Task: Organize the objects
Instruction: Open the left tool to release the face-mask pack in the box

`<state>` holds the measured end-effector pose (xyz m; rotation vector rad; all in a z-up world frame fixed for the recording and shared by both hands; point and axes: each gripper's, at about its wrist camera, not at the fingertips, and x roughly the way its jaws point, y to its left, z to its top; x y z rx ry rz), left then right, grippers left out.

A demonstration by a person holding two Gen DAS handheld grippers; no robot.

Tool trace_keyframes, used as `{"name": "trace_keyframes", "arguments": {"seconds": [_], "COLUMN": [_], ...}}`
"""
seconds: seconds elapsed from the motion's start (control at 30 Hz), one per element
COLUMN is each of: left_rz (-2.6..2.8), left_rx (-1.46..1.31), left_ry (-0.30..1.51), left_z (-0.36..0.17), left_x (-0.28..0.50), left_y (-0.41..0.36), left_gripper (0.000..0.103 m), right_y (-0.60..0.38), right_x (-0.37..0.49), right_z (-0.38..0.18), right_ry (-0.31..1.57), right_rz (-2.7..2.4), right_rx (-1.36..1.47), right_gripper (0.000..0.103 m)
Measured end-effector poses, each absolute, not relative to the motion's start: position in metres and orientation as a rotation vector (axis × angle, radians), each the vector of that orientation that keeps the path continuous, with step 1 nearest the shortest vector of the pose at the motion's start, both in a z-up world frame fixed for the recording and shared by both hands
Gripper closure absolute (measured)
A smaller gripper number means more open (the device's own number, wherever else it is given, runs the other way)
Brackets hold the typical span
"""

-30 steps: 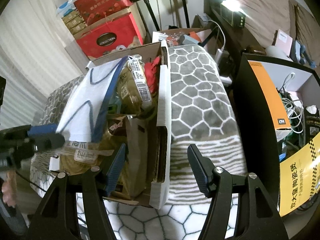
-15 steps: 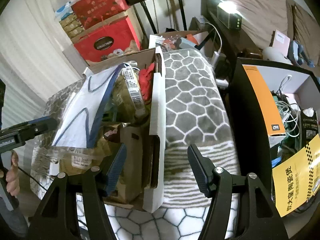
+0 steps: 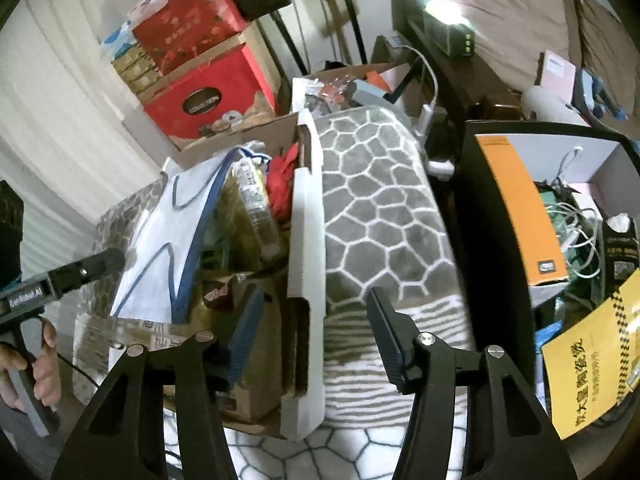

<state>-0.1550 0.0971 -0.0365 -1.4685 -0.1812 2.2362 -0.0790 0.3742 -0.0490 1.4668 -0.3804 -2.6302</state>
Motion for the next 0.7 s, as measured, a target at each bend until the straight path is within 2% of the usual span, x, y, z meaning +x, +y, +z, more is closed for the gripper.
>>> {"name": "trace_keyframes", "arguments": {"seconds": [0.37, 0.43, 0.5, 0.57, 0.7], "left_rz": [2.272, 2.282, 2.277, 2.257, 2.209], "left_rx": [-1.475, -1.448, -1.416, -1.377, -1.331], "left_ry": [-0.148, -0.126, -0.097, -0.063, 0.072], "left_z": [-0.032, -0.026, -0.021, -0.016, -0.01], "left_x": [-0.167, -0.174, -0.181, -0.19, -0.211], "left_y": [0.086, 0.09, 0.095, 0.103, 0.126], "left_gripper": [0.026, 0.026, 0.019, 0.017, 0.017], "right_y": [0.356, 0.35, 0.343, 0.334, 0.319], "right_x": [0.003, 0.015, 0.023, 0.026, 0.022], "right_z": [-0.02, -0.02, -0.022, -0.027, -0.044], "right_ry": [-0.394, -0.434, -0.499, -0.564, -0.667], "right_rz": [-2.613, -2.562, -2.493, -2.424, -2.355], "right_rx": [1.317, 1.304, 1.304, 1.305, 1.336], "right_gripper": [0.047, 0.047, 0.047, 0.047, 0.047]}}
